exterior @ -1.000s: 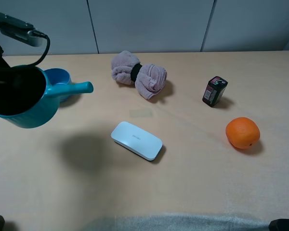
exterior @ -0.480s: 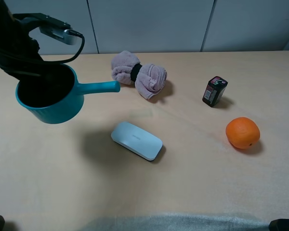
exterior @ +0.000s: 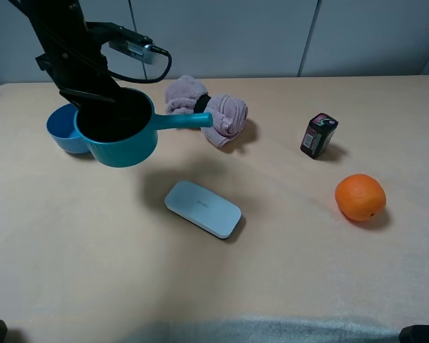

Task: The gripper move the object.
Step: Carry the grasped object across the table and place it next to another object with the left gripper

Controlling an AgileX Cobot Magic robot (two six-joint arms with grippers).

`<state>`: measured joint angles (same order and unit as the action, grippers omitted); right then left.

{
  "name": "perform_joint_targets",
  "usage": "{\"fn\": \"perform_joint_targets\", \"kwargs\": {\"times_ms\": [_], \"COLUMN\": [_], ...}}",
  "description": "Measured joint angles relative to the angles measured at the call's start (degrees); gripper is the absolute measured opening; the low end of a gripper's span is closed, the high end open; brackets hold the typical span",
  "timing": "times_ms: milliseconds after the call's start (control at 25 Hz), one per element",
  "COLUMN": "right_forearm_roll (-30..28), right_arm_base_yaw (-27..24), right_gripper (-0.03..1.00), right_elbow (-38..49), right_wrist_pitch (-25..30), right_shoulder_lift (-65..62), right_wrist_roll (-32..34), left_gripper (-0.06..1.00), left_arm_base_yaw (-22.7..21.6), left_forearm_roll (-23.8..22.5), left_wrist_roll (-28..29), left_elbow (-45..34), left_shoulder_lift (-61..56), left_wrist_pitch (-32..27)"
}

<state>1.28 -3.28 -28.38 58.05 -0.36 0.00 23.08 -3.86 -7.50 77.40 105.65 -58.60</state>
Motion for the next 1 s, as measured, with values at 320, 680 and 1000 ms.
{"fn": "perform_joint_targets", "kwargs": {"times_ms": [320, 680, 1000], "right_forearm_roll": [0.00, 0.00, 0.00], "right_arm_base_yaw": [0.00, 0.00, 0.00], "right_gripper": [0.67, 0.67, 0.67], "right_elbow": [0.00, 0.00, 0.00], "right_wrist_pitch": [0.00, 0.00, 0.00], "right_shoulder_lift": [0.00, 0.00, 0.00], "right_wrist_roll": [0.00, 0.00, 0.00], "left_gripper": [0.04, 0.04, 0.04], "left_arm_base_yaw": [1.94, 2.42, 3.87], "left_forearm_roll": [-0.16, -2.25, -2.50], "left_wrist_roll": [0.34, 1.51, 2.63], "left_elbow": [6.18, 8.98, 12.20], "left_shoulder_lift": [7.07, 13.37, 17.70], "left_wrist_pitch": [-0.94, -1.12, -1.12]}}
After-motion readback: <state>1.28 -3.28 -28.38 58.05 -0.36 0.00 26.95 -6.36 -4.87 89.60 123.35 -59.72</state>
